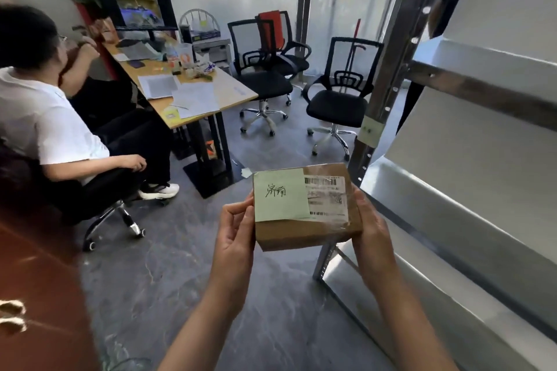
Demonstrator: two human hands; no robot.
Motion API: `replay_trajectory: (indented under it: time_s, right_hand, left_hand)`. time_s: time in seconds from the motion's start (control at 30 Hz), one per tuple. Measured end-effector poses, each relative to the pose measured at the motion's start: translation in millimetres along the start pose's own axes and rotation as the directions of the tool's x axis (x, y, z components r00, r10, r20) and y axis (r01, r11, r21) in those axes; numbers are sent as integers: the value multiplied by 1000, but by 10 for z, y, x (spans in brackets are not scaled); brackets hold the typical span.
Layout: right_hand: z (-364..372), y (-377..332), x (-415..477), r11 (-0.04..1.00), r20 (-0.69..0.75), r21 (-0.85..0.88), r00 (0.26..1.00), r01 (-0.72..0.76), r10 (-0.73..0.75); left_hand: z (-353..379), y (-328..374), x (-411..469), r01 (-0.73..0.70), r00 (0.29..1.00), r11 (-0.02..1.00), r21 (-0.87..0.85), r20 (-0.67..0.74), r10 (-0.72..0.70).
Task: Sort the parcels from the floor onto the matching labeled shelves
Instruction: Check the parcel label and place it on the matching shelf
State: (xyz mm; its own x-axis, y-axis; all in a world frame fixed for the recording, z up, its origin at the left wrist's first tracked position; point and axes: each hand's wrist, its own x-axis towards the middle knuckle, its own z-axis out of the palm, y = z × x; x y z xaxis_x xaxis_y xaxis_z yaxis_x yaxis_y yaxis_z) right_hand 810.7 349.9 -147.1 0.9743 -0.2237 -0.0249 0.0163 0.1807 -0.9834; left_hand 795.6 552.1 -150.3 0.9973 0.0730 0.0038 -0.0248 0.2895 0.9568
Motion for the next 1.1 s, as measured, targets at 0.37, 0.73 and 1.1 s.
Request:
replay_trajectory:
  time_s: [0.37, 0.73, 1.1]
  right_hand:
    - [-24, 41, 772, 999, -63, 5, 997, 35, -35]
    - [-64, 64, 1133, 997, -142, -50, 988, 54, -60]
    - [-77, 247, 1350, 999, -370, -44, 929, 12, -28]
  left_hand:
    - [289, -38, 964, 50, 996, 998, -25, 71, -48]
    - [403, -161, 1425, 135, 980, 990, -46, 157, -126]
    - [548, -370, 2137, 263, 907, 965, 10, 337, -251]
